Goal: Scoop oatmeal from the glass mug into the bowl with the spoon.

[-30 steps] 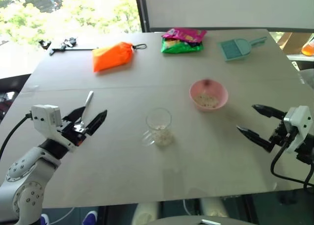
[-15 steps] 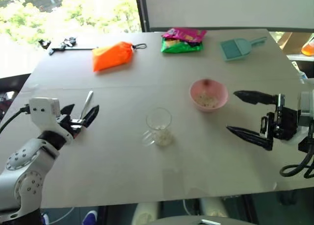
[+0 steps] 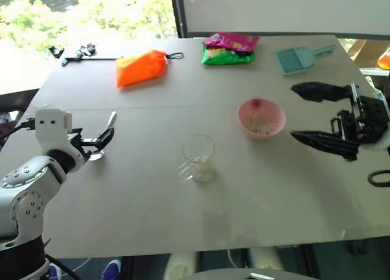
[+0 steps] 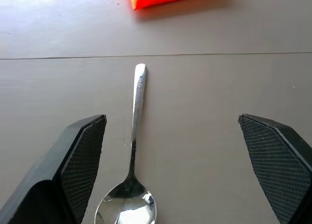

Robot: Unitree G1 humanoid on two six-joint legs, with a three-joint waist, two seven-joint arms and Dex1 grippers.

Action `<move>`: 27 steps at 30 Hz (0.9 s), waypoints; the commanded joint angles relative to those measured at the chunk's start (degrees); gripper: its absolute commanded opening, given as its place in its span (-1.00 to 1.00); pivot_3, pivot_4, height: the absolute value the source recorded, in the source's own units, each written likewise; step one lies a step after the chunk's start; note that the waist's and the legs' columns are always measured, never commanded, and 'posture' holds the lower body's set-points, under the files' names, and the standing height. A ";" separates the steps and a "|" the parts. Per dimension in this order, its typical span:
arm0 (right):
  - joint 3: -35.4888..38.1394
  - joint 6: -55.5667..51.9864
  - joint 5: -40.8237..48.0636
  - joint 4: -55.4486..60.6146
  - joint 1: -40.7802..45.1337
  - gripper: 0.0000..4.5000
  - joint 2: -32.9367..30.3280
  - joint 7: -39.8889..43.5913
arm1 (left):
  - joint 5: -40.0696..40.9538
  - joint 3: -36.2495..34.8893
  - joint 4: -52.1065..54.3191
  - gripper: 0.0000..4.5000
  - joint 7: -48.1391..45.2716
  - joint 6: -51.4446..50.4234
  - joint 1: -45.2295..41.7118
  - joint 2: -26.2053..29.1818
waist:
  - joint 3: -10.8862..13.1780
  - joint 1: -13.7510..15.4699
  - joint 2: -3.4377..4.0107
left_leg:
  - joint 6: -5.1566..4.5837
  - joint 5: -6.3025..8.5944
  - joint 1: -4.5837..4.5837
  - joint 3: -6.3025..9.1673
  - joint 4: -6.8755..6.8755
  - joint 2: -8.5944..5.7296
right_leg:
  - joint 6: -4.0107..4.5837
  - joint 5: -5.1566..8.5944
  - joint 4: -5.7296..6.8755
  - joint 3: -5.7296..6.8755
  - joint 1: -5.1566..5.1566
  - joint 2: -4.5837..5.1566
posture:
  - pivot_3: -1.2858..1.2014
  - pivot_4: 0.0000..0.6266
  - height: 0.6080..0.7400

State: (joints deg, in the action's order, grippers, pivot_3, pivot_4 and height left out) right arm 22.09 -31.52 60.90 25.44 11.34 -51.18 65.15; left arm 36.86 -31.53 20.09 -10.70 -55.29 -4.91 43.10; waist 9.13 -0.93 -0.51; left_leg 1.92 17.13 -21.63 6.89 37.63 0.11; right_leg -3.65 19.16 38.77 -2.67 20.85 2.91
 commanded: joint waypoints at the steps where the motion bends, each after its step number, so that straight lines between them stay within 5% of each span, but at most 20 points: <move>1: 6.38 3.71 -2.21 0.56 -6.07 1.00 -0.58 6.49 | -2.19 -0.10 -0.66 0.99 0.86 -0.93 -1.57 1.15 | 0.03 0.08 0.05 | 0.01 -0.01 -0.28 -0.07 0.12 -0.06 | 0.00 0.00 0.10 -0.04 0.31 0.06 | 0.03 -0.52 1.00; 17: 11.72 12.26 -8.23 -7.38 -13.86 1.00 0.59 16.65 | -7.33 3.21 -7.10 0.99 -0.98 -1.48 -10.70 1.18 | 0.08 0.03 0.04 | -0.05 0.02 -0.13 -0.18 0.80 -0.04 | -0.02 -0.02 0.99 -0.19 0.29 -0.04 | 0.03 -0.52 1.00; 27: 10.05 14.43 -9.52 -10.11 -12.33 1.00 1.11 17.89 | -13.30 8.67 -24.58 0.99 3.04 -4.49 -22.33 -1.65 | 0.08 0.00 0.03 | 0.01 -0.01 -0.14 -0.19 0.85 -0.07 | -0.02 -0.02 1.02 -0.22 0.31 -0.04 | 0.03 -0.52 1.00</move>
State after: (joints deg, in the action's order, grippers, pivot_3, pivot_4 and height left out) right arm 31.53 -18.15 51.42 15.31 -1.24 -50.26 82.08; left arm 24.40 -22.40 -3.25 -8.27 -59.48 -26.10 41.39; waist 9.21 -0.93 -0.48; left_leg 1.93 17.12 -21.77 6.69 38.49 0.03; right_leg -3.67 19.14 39.79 -2.89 21.16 2.88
